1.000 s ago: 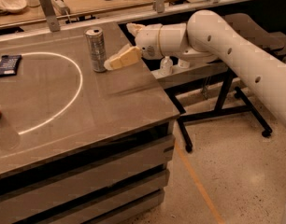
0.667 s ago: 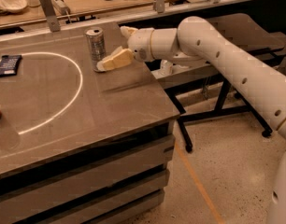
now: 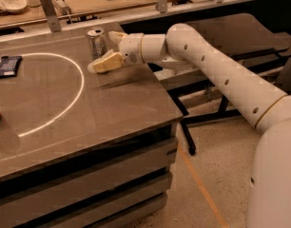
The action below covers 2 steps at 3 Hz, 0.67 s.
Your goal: Move redbull can near rxbar blueberry
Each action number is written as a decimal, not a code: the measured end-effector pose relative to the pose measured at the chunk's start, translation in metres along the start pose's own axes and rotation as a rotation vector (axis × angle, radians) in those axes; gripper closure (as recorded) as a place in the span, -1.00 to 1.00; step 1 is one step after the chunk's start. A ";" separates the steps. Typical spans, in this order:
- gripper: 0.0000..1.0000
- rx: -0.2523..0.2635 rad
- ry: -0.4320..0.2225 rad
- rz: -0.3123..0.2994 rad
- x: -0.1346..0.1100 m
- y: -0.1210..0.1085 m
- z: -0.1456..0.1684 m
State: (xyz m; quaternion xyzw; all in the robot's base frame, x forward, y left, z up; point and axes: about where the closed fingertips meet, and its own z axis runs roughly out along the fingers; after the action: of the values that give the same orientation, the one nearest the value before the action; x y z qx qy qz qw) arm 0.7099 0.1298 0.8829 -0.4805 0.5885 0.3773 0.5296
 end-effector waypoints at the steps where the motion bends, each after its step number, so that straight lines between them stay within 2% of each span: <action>1: -0.31 -0.029 -0.029 0.002 0.000 0.002 0.013; 2: 0.15 -0.046 -0.047 -0.009 -0.003 0.001 0.020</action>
Offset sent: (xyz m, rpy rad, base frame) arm 0.0096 0.0215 0.0021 0.0589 -0.0307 0.0620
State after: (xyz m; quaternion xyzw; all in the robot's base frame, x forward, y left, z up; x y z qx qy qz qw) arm 0.7138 0.1497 0.8824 -0.4861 0.5649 0.3995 0.5339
